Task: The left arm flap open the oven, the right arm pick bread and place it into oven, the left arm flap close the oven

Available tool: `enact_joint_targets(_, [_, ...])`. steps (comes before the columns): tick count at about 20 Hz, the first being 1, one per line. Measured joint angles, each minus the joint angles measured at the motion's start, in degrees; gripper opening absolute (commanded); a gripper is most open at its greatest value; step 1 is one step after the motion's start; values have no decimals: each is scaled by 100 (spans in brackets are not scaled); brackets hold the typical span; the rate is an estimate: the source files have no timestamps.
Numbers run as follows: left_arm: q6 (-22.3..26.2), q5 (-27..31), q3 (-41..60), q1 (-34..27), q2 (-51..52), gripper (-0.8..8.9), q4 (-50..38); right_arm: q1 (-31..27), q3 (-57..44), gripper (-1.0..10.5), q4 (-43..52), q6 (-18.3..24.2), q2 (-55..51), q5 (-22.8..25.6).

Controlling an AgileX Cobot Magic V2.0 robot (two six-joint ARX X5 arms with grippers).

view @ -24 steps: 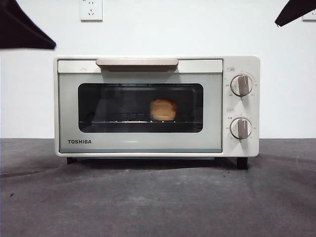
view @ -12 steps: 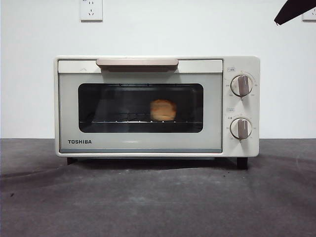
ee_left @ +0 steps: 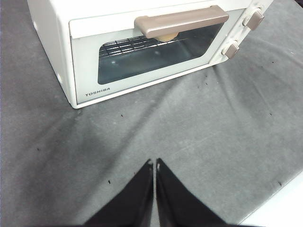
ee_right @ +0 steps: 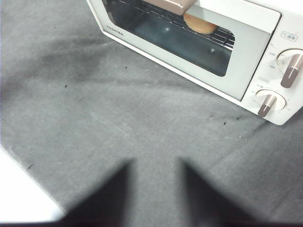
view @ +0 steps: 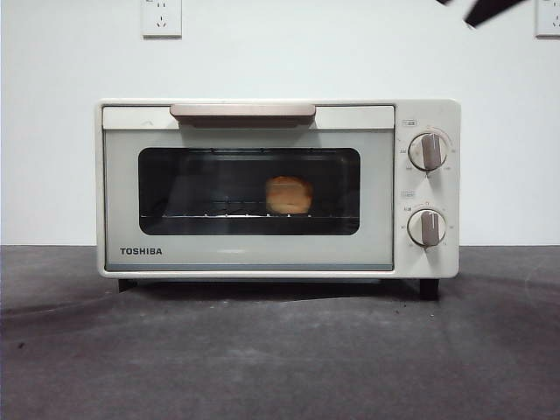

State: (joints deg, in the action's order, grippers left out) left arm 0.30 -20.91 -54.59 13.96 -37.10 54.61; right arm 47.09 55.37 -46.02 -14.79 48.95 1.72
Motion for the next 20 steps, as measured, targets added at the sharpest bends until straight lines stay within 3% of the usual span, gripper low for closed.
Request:
enact_joint_targets(17, [44, 0, 0, 0, 48, 19, -7, 0, 0, 6, 0, -2, 0, 2])
enact_joint_targets(20, [216, 0, 66, -179, 393, 19, -848, 0, 0, 6, 0, -2, 0, 2])
